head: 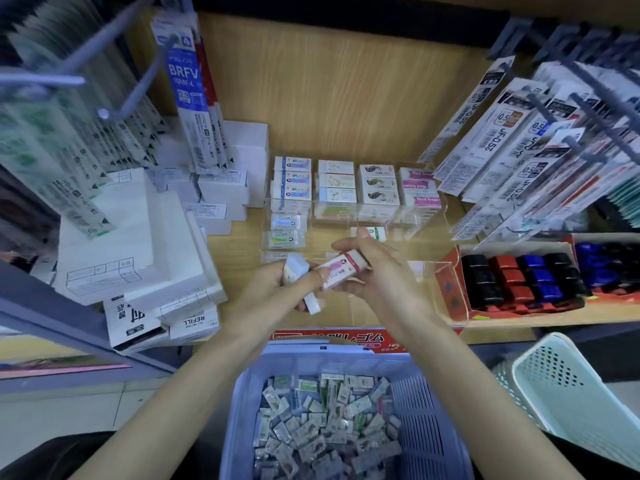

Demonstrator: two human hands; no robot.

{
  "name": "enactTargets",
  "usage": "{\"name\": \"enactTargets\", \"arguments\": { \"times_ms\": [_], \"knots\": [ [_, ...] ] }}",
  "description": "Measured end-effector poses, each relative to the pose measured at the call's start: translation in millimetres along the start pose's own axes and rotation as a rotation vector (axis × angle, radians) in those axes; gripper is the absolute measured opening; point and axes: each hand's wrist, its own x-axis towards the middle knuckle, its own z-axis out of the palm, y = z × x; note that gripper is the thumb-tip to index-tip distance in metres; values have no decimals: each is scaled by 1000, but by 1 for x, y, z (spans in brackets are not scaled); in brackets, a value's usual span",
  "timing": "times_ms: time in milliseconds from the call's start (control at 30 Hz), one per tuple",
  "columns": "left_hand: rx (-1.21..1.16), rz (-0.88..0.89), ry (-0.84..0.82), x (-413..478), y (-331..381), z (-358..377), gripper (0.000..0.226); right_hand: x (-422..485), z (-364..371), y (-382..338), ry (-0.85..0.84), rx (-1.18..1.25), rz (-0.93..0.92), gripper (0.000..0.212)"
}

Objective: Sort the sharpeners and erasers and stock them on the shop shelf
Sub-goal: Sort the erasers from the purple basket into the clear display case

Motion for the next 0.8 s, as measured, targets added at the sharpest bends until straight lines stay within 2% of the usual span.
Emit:
{"name": "enactTargets", "arguments": {
  "times_ms": [67, 167, 233, 300, 400, 467, 600, 700, 800],
  "knots": [
    [-24, -9, 22, 1, 2, -5, 7, -7, -17, 0, -132, -261, -216, 23],
    [31, -23, -24, -1, 1, -5, 8, -12, -39, 6, -241, -758, -545, 31],
    [51, -37, -74, -2, -1, -2, 8, -9, -48, 13, -222, -845, -630, 27],
    [67, -27, -106, -3, -2, 0, 15, -2, -56, 18, -130, -871, -675, 22],
    [10, -7, -74, -1, 0, -1, 16, 23, -77, 22, 182, -961, -668, 20],
    [-33, -5, -50, 0, 1, -2, 12, 44, -90, 22, 299, -1115, -600, 17],
    [-111, -31, -47, 3, -1, -5, 21, 74, -87, 24, 197, -1384, -590, 14],
    [-162, -42, -34, 5, -1, -5, 37, 83, -82, 21, 163, -1445, -586, 12],
    [-210, -50, -34, 6, 0, -6, 45, 87, -81, 13, 116, -1496, -497, 12]
  ]
}}
